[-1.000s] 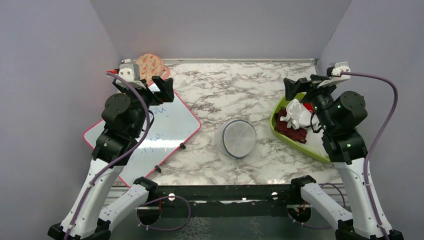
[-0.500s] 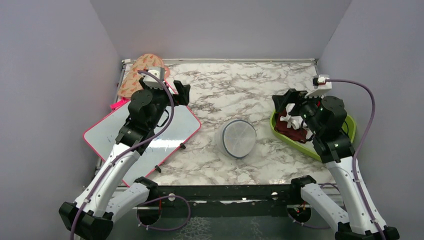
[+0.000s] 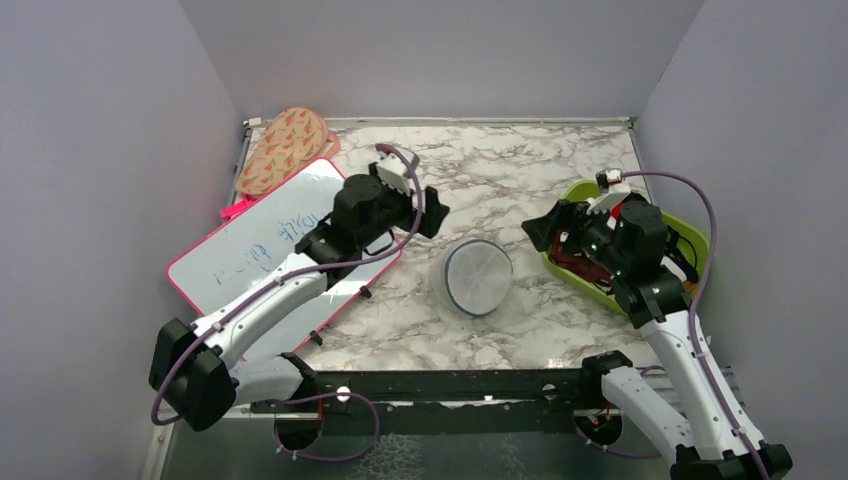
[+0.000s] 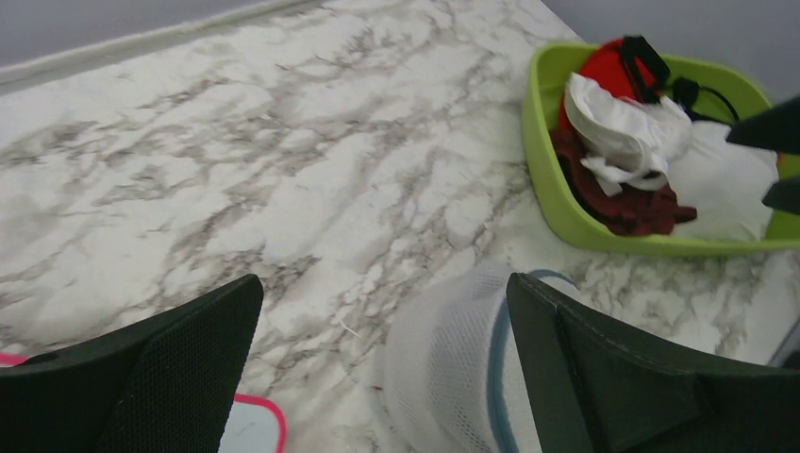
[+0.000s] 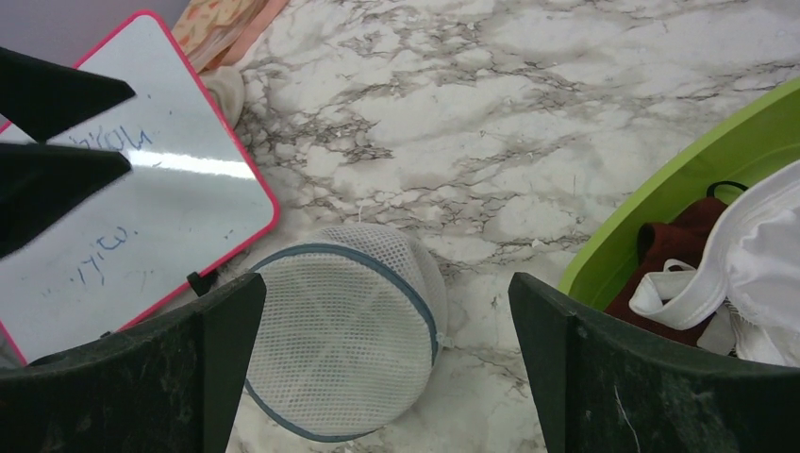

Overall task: Unzip the laundry bag and remove the bra
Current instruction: Move the laundry bag to the center of the board.

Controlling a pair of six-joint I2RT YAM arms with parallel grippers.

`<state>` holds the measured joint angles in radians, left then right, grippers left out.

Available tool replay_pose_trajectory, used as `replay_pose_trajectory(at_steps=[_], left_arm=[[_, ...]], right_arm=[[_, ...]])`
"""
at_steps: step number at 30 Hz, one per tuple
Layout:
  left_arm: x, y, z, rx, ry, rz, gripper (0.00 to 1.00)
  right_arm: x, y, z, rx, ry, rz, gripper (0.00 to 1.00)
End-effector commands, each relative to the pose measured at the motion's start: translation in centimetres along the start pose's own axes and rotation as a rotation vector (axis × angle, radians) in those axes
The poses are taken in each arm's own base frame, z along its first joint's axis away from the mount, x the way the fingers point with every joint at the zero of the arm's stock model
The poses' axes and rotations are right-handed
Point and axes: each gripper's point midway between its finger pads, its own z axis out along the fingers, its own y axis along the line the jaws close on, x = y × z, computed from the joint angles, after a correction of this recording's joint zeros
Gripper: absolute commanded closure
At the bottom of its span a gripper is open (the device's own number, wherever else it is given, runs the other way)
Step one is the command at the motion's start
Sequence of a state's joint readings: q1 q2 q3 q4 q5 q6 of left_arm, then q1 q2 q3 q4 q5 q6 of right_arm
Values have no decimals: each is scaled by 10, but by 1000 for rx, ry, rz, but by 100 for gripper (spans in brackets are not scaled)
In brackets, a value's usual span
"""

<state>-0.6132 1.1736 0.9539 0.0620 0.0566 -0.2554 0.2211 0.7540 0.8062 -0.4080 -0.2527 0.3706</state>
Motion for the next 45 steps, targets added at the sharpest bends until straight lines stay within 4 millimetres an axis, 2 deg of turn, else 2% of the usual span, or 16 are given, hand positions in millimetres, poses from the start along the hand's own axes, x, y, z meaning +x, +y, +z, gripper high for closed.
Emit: replay_pose_trajectory(at_steps=[1, 5, 8, 11, 14, 18, 19, 21, 24, 30, 35, 39, 45], left_arm=[[18, -58, 10, 140, 51, 105, 1], [55, -101, 11, 176, 126, 224, 2], [77, -122, 8, 136, 156, 304, 4], [87, -133, 5, 45, 179, 259, 6], [99, -143, 3, -57, 190, 107, 6], [116, -163, 4, -161, 177, 53, 6], [121, -168, 6, -179, 185, 49, 8], [135, -177, 14, -205, 217, 78, 19], [157, -179, 25, -278, 280, 136, 28], [176, -183, 43, -325, 305, 187, 33], [193, -181, 58, -366, 320, 266, 40], [203, -174, 66, -431, 336, 338, 42], [207, -150, 72, -511, 354, 384, 46]], right_arm=[[-2, 4, -8, -11, -24, 26, 0], [-7, 14, -20, -53, -42, -23, 0], [-15, 4, -31, 34, -53, -10, 0], [-29, -7, -45, 132, -93, 1, 0], [-49, 1, -64, 127, -167, -45, 0], [-78, 11, -92, 119, -292, -96, 0], [-83, 14, -97, 117, -305, -105, 0], [-88, 17, -100, 114, -308, -120, 0], [-92, 23, -105, 96, -316, -139, 0], [-95, 29, -124, 84, -363, -161, 0], [-93, 28, -131, 96, -377, -182, 0], [-93, 27, -133, 98, -383, -192, 0], [-91, 28, -134, 97, -379, -198, 0]])
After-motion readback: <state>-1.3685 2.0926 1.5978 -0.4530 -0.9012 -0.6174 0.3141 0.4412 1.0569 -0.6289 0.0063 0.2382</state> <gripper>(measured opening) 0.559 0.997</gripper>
